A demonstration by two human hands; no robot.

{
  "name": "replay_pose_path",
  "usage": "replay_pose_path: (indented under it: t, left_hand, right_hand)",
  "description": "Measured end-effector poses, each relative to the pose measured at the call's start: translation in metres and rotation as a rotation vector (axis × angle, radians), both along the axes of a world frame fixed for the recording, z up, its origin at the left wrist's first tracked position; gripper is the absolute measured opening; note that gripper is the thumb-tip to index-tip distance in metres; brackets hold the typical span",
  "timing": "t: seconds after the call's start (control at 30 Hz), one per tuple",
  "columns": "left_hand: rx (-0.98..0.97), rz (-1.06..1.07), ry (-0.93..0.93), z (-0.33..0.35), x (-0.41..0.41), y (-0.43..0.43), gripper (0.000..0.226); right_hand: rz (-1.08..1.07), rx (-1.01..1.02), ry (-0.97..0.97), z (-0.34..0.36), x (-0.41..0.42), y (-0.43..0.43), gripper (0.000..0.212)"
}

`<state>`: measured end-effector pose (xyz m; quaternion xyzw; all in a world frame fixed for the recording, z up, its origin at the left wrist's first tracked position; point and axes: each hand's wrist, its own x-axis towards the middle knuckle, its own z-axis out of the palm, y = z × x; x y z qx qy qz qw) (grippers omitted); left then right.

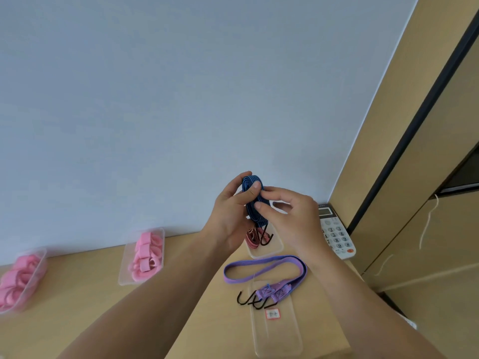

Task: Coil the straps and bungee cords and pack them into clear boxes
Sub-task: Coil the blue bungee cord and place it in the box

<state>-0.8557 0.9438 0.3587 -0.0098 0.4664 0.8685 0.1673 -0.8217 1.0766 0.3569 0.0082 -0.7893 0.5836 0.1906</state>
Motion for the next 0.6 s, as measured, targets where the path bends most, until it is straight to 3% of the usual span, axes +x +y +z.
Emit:
replay_pose_path:
  t: [0.17, 0.27, 0.33, 0.47, 0.6]
  left_hand:
    - [0.030, 0.039, -0.079, -0.007, 0.005, -0.007, 0.036]
    - [0.064, 0.069, -0.115, -0.008, 0.008, -0.009, 0.027]
    - [0.058, 0.075, -0.136, -0.010, 0.007, -0.011, 0.018]
    - [0.052, 0.088, -0.191, -0.020, 0.004, -0.011, 0.015]
    - [0.063, 0.052, -0.257, -0.027, -0.001, -0.014, 0.014]
  right_hand:
    - [0.079, 0.002, -0.102, -0.007, 0.011, 0.009, 0.040]
    - [0.167, 0.196, -0.343, -0.025, 0.018, 0.018, 0.055]
    - [0.281, 0.290, -0.507, -0.040, 0.021, 0.022, 0.051]
    - [0.298, 0.040, -0.535, -0.052, 0.024, 0.024, 0.017]
    - [0.223, -0.190, -0.528, -0.051, 0.020, 0.026, 0.025]
